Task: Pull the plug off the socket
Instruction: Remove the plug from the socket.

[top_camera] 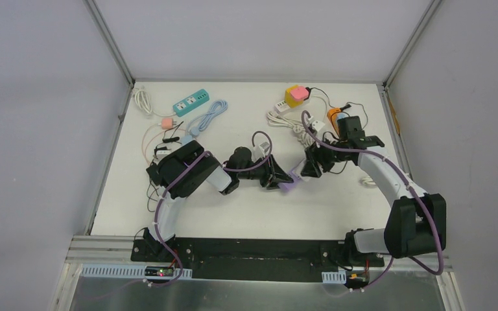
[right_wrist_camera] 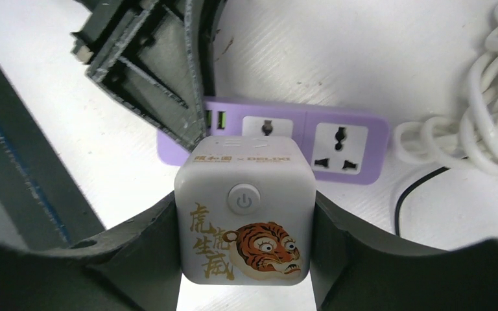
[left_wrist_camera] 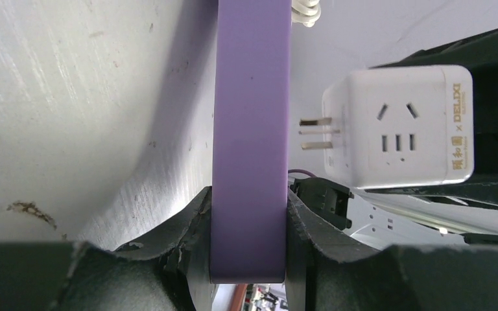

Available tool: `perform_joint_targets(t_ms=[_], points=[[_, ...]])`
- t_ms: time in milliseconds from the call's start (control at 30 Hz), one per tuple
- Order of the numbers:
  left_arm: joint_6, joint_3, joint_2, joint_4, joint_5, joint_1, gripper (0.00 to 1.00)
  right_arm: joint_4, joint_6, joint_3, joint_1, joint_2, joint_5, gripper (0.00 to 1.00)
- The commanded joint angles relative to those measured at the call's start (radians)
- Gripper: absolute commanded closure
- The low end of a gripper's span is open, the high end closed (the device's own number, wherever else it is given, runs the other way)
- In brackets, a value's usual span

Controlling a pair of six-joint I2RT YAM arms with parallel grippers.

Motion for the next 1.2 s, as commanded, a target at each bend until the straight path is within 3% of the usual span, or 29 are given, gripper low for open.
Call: perform_joint_targets(t_ms=[0, 200, 300, 567, 767, 933, 1167], points=[[0.011, -0.006, -0.005, -0.059, -0.066, 0.014, 1.00, -0.069, -0.041, 0.033, -0.045, -0.069, -0.181, 1.00], [0.013, -0.026, -0.030, -0.051, -0.083, 0.014, 0.99, -0.001, 0.055, -0.008, -0.164, -0.070, -0.373, 1.00], [0.019, -0.044, -0.054, -0.062, -0.088, 0.015, 0.81, 0.036, 0.089, -0.033, -0.184, -0.067, -0.403, 1.00], [0.054, -0.083, -0.122, -0.145, -0.116, 0.014, 0.48, 0.117, 0.159, -0.075, -0.212, -0.057, -0.435, 1.00], [0.248, -0.049, -0.261, -0.530, -0.186, 0.014, 0.34, 0.152, 0.191, -0.096, -0.237, -0.063, -0.454, 1.00], [0.429, 0.005, -0.382, -0.878, -0.297, 0.015, 0.33, 0.175, 0.212, -0.109, -0.244, -0.068, -0.459, 1.00], [0.590, 0.051, -0.569, -1.143, -0.468, 0.014, 0.32, 0.232, 0.267, -0.137, -0.255, -0.064, -0.476, 1.00]])
